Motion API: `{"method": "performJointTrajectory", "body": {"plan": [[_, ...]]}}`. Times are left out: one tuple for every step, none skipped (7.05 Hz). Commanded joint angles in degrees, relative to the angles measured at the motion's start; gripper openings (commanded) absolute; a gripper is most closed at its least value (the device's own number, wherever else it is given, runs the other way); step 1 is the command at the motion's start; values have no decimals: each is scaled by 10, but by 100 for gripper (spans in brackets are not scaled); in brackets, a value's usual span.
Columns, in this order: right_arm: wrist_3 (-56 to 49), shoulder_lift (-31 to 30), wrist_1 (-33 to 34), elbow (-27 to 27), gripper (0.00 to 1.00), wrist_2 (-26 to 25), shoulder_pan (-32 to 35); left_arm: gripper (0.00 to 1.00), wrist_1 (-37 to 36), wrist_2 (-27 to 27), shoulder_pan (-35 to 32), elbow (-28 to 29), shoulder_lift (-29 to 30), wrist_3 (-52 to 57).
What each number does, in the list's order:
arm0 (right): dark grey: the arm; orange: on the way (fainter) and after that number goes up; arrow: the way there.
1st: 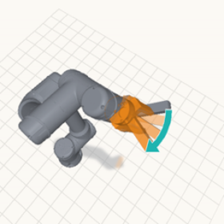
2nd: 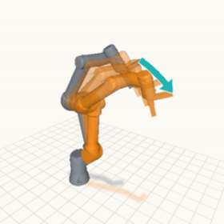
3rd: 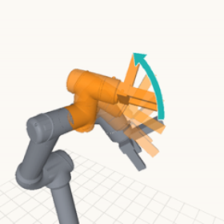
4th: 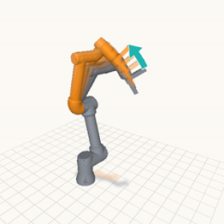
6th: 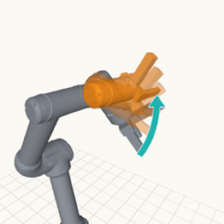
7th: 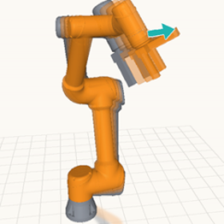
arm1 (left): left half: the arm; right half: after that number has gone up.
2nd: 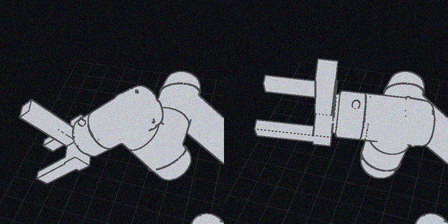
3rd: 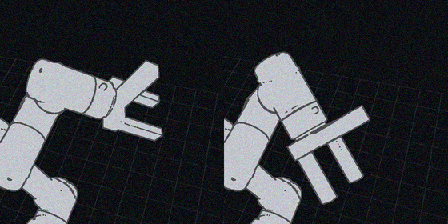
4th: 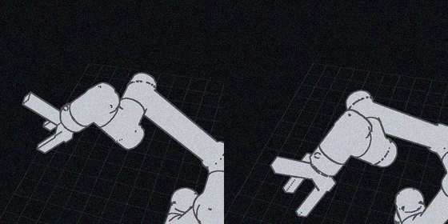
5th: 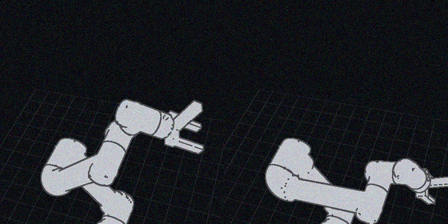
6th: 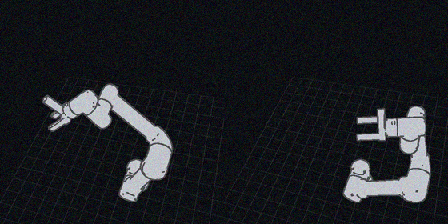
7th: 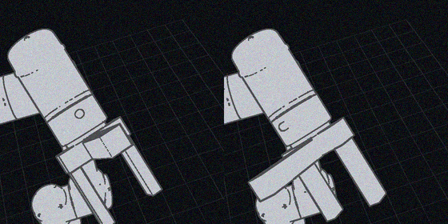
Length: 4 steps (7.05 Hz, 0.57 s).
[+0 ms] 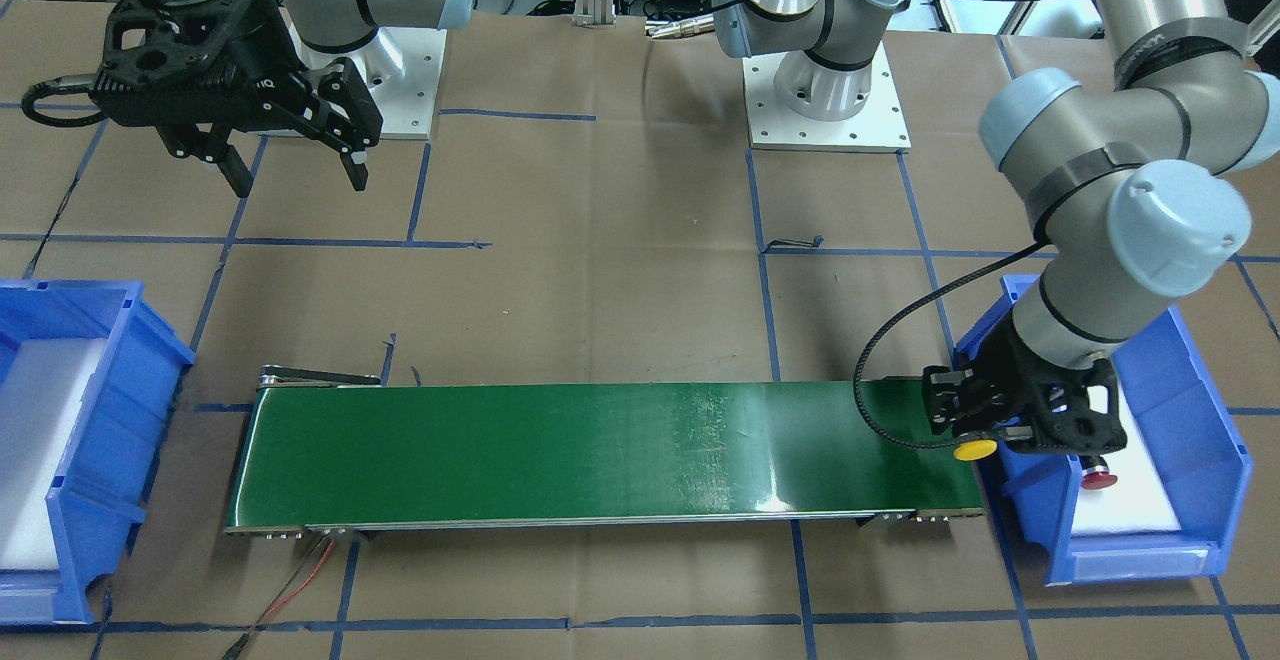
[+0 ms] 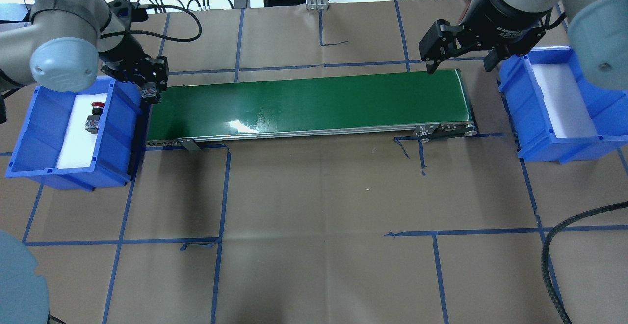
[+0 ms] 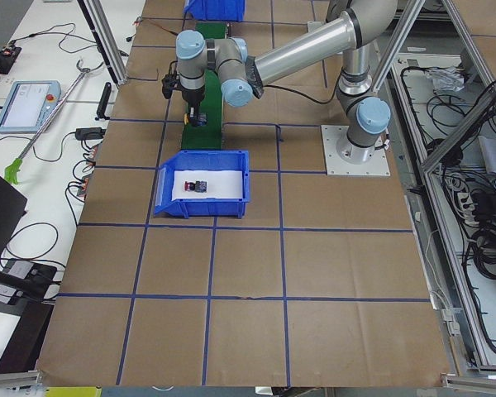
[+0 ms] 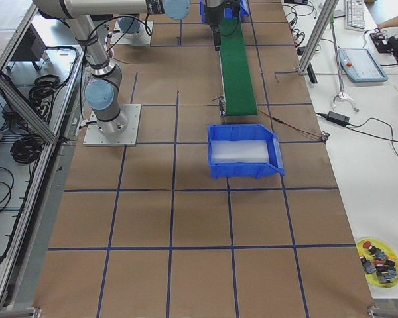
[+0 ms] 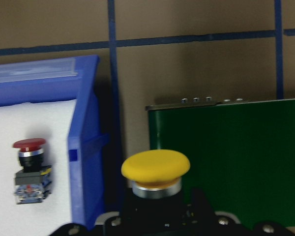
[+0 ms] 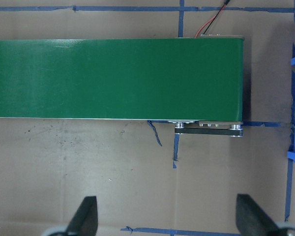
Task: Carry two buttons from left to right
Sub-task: 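Lift the yellow button and carry it onto the green conveyor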
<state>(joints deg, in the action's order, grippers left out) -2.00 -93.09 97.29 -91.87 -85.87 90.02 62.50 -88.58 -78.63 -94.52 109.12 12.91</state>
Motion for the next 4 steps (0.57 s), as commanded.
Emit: {"method": "performJointTrajectory", "body": {"plan": [[1,26,-1,27,100,0,2,22,-57,-1,-24,-31,30,-15],[1,26,-2,26,100,-1,2,22,-89,-3,-28,-47,43,-19],[1,26,-2,26,100,-2,2,22,-96,-3,-30,-51,45,-19],[2,26,0,26,100,-2,2,23,-96,-2,-32,-51,46,-19]]}}
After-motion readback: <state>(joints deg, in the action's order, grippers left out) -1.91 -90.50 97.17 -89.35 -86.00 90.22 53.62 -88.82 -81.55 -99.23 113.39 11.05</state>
